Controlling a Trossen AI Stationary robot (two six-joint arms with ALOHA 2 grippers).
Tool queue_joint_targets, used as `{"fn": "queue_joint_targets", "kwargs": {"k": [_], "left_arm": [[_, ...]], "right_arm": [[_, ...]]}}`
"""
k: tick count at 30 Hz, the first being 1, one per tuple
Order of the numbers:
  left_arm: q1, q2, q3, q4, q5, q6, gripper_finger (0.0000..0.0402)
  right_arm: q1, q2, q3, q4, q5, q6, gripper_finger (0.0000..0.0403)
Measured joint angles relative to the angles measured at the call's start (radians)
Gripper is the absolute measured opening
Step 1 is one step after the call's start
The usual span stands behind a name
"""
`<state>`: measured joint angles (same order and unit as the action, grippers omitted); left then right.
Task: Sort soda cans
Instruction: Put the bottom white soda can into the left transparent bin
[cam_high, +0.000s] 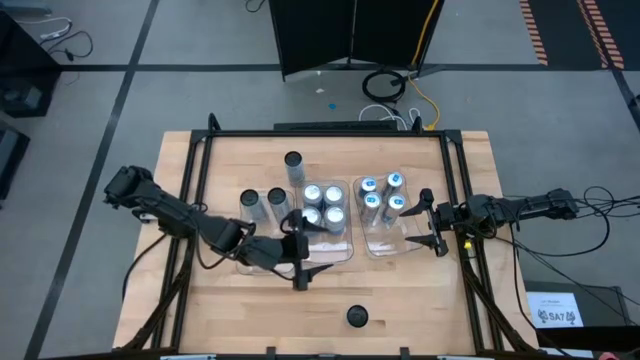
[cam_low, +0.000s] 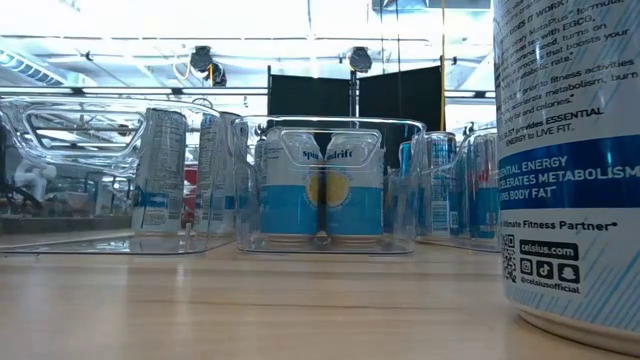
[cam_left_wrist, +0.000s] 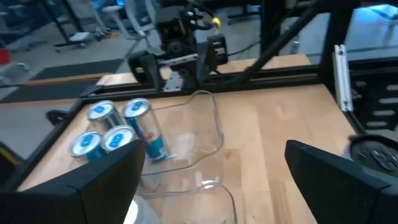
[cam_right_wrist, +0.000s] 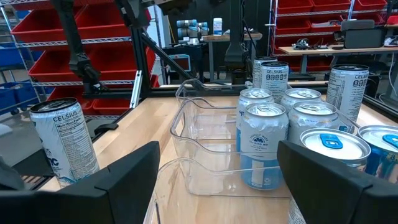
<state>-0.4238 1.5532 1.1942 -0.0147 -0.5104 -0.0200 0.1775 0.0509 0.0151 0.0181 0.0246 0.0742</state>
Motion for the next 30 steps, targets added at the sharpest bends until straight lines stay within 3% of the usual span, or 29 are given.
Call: {"fn": "queue_joint_targets", "kwargs": {"k": [4, 7, 12, 20, 24, 30], "left_arm": [[-0.016, 0.0, 0.0, 0.011, -0.057, -0.001, 0.0394], [-0.023, 0.0, 0.0, 0.009, 0.003, -0.031, 0.0394], [-0.03, 0.0, 0.0, 0.009, 0.098, -0.257, 0.0393], [-0.026, 0.0, 0.0, 0.007, 0.071, -0.338, 0.0393], [-0.056, 0.07, -0.002, 0.034, 0.075, -0.29, 0.0393], [-0.104, 0.233, -0.003, 0.229, 0.094, -0.261, 0.0393]], "right_arm": [[0.0, 0.0, 0.0, 0.0, 0.0, 0.0, 0.0318], [0.0, 0.0, 0.0, 0.0, 0.0, 0.0, 0.0318], [0.0, 0.0, 0.0, 0.0, 0.0, 0.0, 0.0318], [0.0, 0.0, 0.0, 0.0, 0.0, 0.0, 0.0318], [0.0, 0.0, 0.0, 0.0, 0.0, 0.0, 0.0318], [0.0, 0.0, 0.0, 0.002, 0.0, 0.0, 0.0318]]}}
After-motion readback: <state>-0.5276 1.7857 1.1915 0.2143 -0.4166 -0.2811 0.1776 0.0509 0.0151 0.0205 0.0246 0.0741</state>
